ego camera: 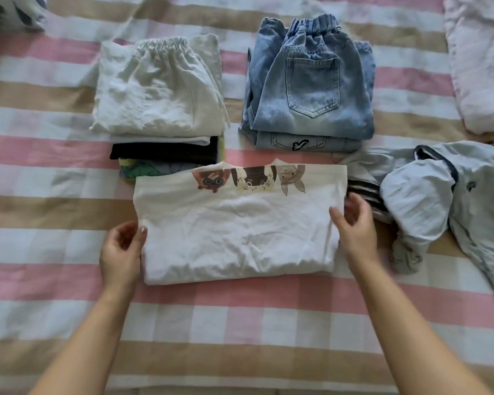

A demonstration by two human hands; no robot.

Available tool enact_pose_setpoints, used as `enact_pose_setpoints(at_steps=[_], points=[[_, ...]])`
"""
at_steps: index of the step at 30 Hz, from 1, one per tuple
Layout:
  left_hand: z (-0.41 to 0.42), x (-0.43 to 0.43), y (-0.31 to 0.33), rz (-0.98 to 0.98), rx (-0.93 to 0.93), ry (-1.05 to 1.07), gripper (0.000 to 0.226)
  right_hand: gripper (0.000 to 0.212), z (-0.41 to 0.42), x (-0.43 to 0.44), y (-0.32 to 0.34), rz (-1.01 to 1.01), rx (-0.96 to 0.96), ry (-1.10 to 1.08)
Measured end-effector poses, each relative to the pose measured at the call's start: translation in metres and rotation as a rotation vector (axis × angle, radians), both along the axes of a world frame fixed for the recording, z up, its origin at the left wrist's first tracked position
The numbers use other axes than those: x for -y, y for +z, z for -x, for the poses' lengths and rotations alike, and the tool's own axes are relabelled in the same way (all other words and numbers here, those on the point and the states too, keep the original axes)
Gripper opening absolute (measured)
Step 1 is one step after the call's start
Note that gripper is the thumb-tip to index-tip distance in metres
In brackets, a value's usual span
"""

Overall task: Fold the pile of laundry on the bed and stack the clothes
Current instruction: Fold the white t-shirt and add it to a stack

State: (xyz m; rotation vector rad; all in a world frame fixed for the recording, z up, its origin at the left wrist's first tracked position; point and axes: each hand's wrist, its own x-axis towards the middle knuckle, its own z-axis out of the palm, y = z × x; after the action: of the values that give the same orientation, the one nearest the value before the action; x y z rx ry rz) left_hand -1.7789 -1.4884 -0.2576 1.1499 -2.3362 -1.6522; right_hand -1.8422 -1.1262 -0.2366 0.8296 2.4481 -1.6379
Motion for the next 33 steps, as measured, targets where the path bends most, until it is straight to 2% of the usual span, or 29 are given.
enact_pose_setpoints(at_steps=[3, 7, 10, 12, 14, 18, 20, 22, 25, 27, 33], points=[[-0.041, -0.021, 0.007, 0.042, 0.055, 0.087, 0.032, 0.048, -0.056, 0.009, 0.003, -0.025, 0.065, -0.096], [-0.068, -0.043, 0.005, 0.057, 0.098, 0.167, 0.021, 0.027, -0.097, 0.02, -0.004, -0.044, 0.108, -0.155], [-0.062, -0.051, 0.004, -0.162, 0.045, 0.315, 0.006, 0.016, -0.098, 0.023, -0.009, -0.038, 0.079, -0.152], [-0.056, -0.051, 0.006, -0.367, 0.016, 0.457, 0.011, 0.014, -0.097, 0.018, -0.01, 0.056, 0.067, -0.189], [-0.056, -0.047, 0.009, -0.485, 0.0, 0.523, 0.015, 0.014, -0.1, 0.005, -0.011, 0.184, 0.118, -0.25], [-0.068, -0.039, 0.012, -0.561, 0.007, 0.556, 0.016, 0.014, -0.113, -0.025, -0.006, 0.562, 0.276, -0.289], [-0.071, -0.036, 0.013, -0.602, 0.014, 0.539, 0.016, 0.012, -0.115, -0.029, -0.005, 0.625, 0.319, -0.248], [-0.071, -0.034, 0.015, -0.626, 0.017, 0.519, 0.016, 0.015, -0.112, -0.025, -0.006, 0.567, 0.312, -0.213], [-0.072, -0.033, 0.018, -0.627, -0.002, 0.531, 0.016, 0.004, -0.108, -0.017, -0.006, 0.42, 0.234, -0.216], [-0.079, -0.032, 0.02, -0.61, -0.016, 0.543, 0.018, 0.006, -0.118, -0.018, -0.006, 0.369, 0.21, -0.221], [-0.143, -0.03, 0.017, -0.497, 0.042, 0.519, 0.029, 0.007, -0.198, -0.025, -0.003, 0.272, 0.317, -0.267]])
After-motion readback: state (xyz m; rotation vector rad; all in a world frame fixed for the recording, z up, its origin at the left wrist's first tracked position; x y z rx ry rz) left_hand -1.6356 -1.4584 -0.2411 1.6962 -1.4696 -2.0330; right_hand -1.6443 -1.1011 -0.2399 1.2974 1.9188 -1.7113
